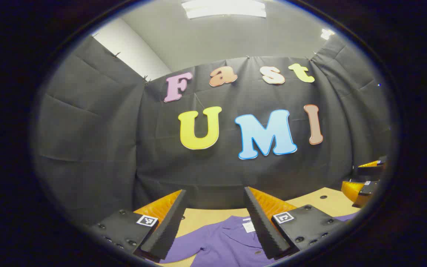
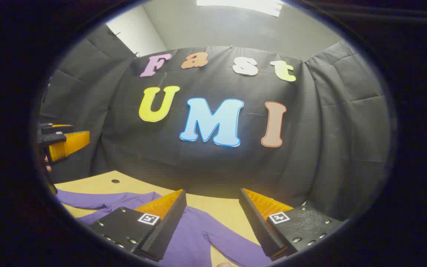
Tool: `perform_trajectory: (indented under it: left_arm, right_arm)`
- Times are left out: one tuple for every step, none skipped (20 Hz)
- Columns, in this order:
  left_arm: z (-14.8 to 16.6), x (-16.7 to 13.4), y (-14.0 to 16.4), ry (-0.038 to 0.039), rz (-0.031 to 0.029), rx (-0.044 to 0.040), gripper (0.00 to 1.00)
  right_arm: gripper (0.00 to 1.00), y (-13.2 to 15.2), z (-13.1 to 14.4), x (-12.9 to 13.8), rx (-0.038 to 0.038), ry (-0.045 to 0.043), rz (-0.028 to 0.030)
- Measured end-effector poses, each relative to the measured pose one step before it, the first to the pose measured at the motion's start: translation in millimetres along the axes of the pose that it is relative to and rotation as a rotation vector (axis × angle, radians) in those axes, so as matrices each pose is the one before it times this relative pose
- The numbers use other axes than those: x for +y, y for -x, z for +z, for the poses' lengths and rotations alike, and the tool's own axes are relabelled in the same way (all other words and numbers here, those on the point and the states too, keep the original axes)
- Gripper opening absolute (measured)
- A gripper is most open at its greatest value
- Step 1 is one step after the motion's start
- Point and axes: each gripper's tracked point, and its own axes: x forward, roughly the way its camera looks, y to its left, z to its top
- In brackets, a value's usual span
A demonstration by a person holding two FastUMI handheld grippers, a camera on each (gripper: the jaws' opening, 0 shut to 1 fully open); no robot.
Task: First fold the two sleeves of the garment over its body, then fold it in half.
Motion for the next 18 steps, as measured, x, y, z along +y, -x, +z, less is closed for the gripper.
perform_trajectory:
  left_arm:
    - [-3.55,-3.1,-4.39,0.00302,-0.0113,0.01058,1.0]
    - [-0.7,-1.6,-2.95,0.00074,-0.00504,0.00578,1.0]
    - [0.15,-0.07,-1.99,0.00248,-0.00381,-0.00214,1.0]
    - [1.39,-1.03,-2.2,0.004,-0.00586,-0.00254,1.0]
    - [-1.8,0.57,-1.78,0.00226,-0.00305,0.00426,1.0]
    - [-2.91,0.12,-0.18,0.00063,-0.00533,0.00826,1.0]
    - [-1.9,-0.26,-0.71,0.00364,-0.00521,0.00442,1.0]
    - [-0.16,-1.0,-0.49,0.00863,-0.00678,0.00147,1.0]
    - [-1.1,-0.42,-0.27,0.00839,-0.00417,0.00248,1.0]
    - [-0.48,1.88,0.09,0.00195,-0.00007,0.00486,1.0]
    - [-0.35,1.3,-0.24,-0.0022,0.00138,0.00252,1.0]
    - [-1.11,-0.75,1.32,-0.00062,-0.00327,-0.00435,1.0]
    - [3.12,-0.52,0.33,-0.00093,-0.00309,-0.00473,1.0]
    - [3.04,1.32,-0.08,-0.0001,-0.00153,-0.0047,1.0]
    - [-0.06,0.74,0.67,-0.00004,-0.00038,-0.00172,1.0]
    - [-2.12,0.98,1.46,0.00033,0.00239,0.00168,1.0]
    - [0.0,0.61,-0.57,0.00199,0.00228,0.00252,1.0]
    - [-1.06,1.46,0.25,0.00166,0.00146,0.00312,1.0]
  right_arm:
    - [0.91,-0.84,-1.34,-1.1,0.0115,0.00524,-0.00736]
    - [0.91,-1.39,-0.13,1.08,0.00488,-0.00213,-0.00291]
    - [0.91,-0.18,2.87,1.46,-0.00573,-0.00558,-0.00079]
    - [0.91,-1.59,2.07,0.07,-0.00709,-0.00157,-0.00587]
    - [0.91,-0.24,0.31,-1.56,-0.0016,0.00391,-0.00847]
    - [0.91,0.65,-2.13,-0.61,0.00356,0.0046,-0.00512]
    - [0.91,1.01,0.57,1.17,0.00305,0.0037,-0.00101]
    - [0.91,1.07,-0.82,0.77,0.0012,0.00166,-0.00133]
    - [0.91,0.2,-0.32,0.02,0.00414,0.00168,-0.00341]
    - [0.91,1.34,-2.47,0.26,0.00892,0.00135,-0.00421]
    - [0.91,1.0,-1.78,2.24,0.00904,-0.00196,0.00164]
    - [0.91,0.51,-1.8,2.52,0.0089,-0.00404,0.00311]
    - [0.91,-0.25,0.09,1.62,0.00732,-0.0041,0.00118]
    - [0.91,-0.78,-1.12,1.1,0.00743,-0.003,0.00177]
    - [0.91,0.47,0.65,1.84,0.00257,-0.00145,0.00154]
    - [0.91,1.4,-0.02,0.4,0.00027,-0.0009,0.00133]
    - [0.91,-0.28,1.33,0.86,-0.00151,0.00101,0.00039]
    - [0.91,0.61,-0.23,-0.31,-0.00126,0.00202,-0.00108]
